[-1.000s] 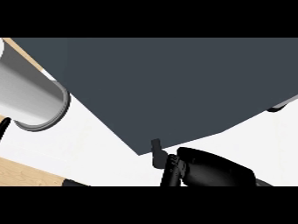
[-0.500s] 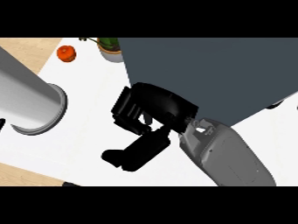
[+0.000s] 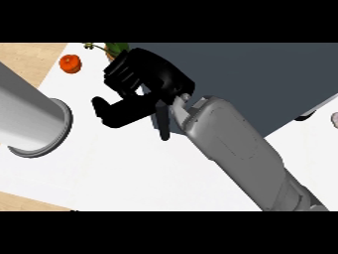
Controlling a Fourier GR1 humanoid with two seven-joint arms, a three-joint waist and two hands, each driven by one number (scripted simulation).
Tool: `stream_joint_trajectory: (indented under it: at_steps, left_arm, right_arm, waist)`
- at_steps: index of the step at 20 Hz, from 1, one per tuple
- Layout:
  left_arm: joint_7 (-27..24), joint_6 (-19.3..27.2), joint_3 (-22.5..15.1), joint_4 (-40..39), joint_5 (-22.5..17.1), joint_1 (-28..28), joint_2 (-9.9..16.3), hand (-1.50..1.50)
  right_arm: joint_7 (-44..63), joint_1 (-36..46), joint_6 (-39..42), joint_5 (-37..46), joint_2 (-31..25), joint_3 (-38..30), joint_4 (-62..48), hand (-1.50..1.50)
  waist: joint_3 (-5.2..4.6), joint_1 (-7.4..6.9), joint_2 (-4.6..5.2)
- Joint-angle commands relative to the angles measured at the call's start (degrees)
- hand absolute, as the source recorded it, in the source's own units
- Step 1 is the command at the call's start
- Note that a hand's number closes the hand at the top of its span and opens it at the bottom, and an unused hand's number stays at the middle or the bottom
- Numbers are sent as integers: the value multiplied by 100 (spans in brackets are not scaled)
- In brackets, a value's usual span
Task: Pick up the bottled water, place it into the cabinet and close the cabinet
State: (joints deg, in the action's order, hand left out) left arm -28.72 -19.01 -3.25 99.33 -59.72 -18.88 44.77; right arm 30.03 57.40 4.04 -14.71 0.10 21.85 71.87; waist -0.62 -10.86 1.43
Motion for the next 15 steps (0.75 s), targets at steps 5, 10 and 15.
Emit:
stream_joint_trajectory:
  at_steps: [5,10,15]
  left_arm:
    - [-96,-174,129,-63,-26,-123,-11,-150]
    - [-119,-151,139,-86,-55,-183,-83,-150]
    - [-128,-92,174,38,-57,-236,-108,-150]
  right_arm:
    - [-862,842,-1211,1,-9,-526,-1428,150]
    - [-1160,991,-1821,-608,-80,-603,-1741,-150]
    - [-1355,1175,-2104,-1064,-170,-348,-1937,-150]
  waist:
    - [38,211,68]
    - [46,283,97]
    - [56,335,63]
